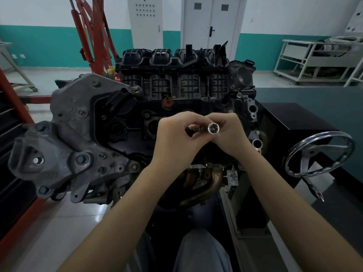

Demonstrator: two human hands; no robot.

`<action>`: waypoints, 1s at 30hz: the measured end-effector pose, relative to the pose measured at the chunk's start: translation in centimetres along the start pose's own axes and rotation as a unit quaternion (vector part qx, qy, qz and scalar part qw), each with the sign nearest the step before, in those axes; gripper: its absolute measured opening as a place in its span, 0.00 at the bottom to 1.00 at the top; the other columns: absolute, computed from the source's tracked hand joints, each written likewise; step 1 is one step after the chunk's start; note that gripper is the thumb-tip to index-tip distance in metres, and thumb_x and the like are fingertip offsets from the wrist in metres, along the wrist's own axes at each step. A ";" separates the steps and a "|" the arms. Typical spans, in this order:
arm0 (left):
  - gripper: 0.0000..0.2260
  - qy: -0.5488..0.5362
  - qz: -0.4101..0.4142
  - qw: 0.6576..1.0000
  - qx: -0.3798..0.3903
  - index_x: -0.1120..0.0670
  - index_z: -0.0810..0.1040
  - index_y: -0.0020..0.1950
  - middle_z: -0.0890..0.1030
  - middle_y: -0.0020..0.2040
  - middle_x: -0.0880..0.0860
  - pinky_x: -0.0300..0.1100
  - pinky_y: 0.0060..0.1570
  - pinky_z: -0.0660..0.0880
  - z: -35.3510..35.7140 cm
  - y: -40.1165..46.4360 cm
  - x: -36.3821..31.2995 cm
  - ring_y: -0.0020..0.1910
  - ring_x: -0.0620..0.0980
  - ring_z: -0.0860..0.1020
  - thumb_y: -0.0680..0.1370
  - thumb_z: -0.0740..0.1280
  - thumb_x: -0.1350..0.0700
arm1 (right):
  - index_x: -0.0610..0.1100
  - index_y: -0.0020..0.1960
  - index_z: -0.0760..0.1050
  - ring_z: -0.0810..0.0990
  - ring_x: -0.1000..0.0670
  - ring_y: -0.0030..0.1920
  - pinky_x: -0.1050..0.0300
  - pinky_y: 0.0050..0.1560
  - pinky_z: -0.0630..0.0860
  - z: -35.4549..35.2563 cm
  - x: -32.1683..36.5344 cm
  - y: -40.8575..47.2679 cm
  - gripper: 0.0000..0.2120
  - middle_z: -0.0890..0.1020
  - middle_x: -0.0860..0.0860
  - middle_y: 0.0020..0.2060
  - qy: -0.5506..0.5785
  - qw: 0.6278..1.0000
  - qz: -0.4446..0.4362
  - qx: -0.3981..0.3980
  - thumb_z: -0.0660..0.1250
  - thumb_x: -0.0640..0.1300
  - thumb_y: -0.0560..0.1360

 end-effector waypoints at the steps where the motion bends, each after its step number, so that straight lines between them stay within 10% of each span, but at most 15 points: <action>1: 0.09 0.000 -0.001 1.000 -0.011 0.55 0.84 0.46 0.84 0.43 0.47 0.38 0.49 0.79 -0.1 0.0 0.0 0.44 0.42 0.82 0.69 0.77 0.62 | 0.44 0.51 0.79 0.83 0.60 0.45 0.67 0.47 0.75 0.1 0.1 0.0 0.16 0.83 0.55 0.42 -0.004 1.000 -0.004 0.005 0.74 0.30 0.67; 6: 0.10 -0.060 -0.012 0.998 0.033 0.60 0.83 0.51 0.85 0.47 0.53 0.48 0.54 0.79 0.4 0.1 0.2 0.50 0.48 0.83 0.71 0.72 0.69 | 0.42 0.51 0.79 0.83 0.58 0.45 0.64 0.48 0.76 -0.1 -0.2 -0.1 0.14 0.83 0.52 0.42 -0.016 1.000 -0.005 0.003 0.72 0.28 0.69; 10: 0.10 0.006 0.000 1.000 -0.017 0.56 0.84 0.47 0.84 0.43 0.47 0.38 0.49 0.79 -0.1 -0.1 -0.1 0.45 0.42 0.82 0.68 0.78 0.63 | 0.40 0.50 0.80 0.84 0.49 0.46 0.57 0.49 0.79 -0.4 -0.4 0.0 0.14 0.84 0.45 0.42 0.005 1.000 0.002 -0.016 0.74 0.28 0.67; 16: 0.11 -0.051 -0.003 0.999 0.010 0.57 0.84 0.50 0.84 0.46 0.49 0.40 0.52 0.79 0.3 0.2 -0.1 0.48 0.43 0.83 0.71 0.73 0.68 | 0.54 0.50 0.77 0.80 0.66 0.47 0.71 0.49 0.73 0.8 0.5 0.0 0.15 0.82 0.69 0.41 -0.023 0.999 -0.003 0.043 0.67 0.34 0.73; 22: 0.12 -0.027 0.003 1.000 -0.011 0.50 0.82 0.47 0.83 0.43 0.44 0.37 0.49 0.79 -0.2 0.3 -0.4 0.45 0.41 0.82 0.69 0.76 0.64 | 0.43 0.50 0.81 0.84 0.53 0.48 0.59 0.51 0.78 0.0 0.0 0.0 0.09 0.84 0.53 0.44 0.010 1.000 -0.007 0.001 0.73 0.34 0.70; 27: 0.12 -0.058 0.003 0.998 0.011 0.54 0.82 0.50 0.84 0.45 0.48 0.41 0.52 0.79 0.1 0.3 -0.5 0.48 0.44 0.83 0.71 0.73 0.68 | 0.55 0.47 0.79 0.80 0.66 0.47 0.73 0.48 0.73 1.0 1.0 0.0 0.11 0.82 0.69 0.43 0.007 0.999 -0.015 0.042 0.66 0.39 0.73; 30: 0.12 -0.043 0.000 0.999 0.024 0.56 0.83 0.49 0.84 0.45 0.48 0.40 0.52 0.79 0.4 0.3 -0.5 0.47 0.43 0.82 0.69 0.75 0.67 | 0.50 0.46 0.81 0.83 0.60 0.47 0.68 0.49 0.75 0.3 -0.1 0.2 0.12 0.84 0.61 0.41 0.003 1.000 0.000 0.019 0.69 0.34 0.71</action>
Point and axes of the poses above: each hand's wrist, its own y-axis towards the middle knuckle, its own z-axis out of the palm, x = y × z, the point moved 7 cm from there along y, towards the middle knuckle
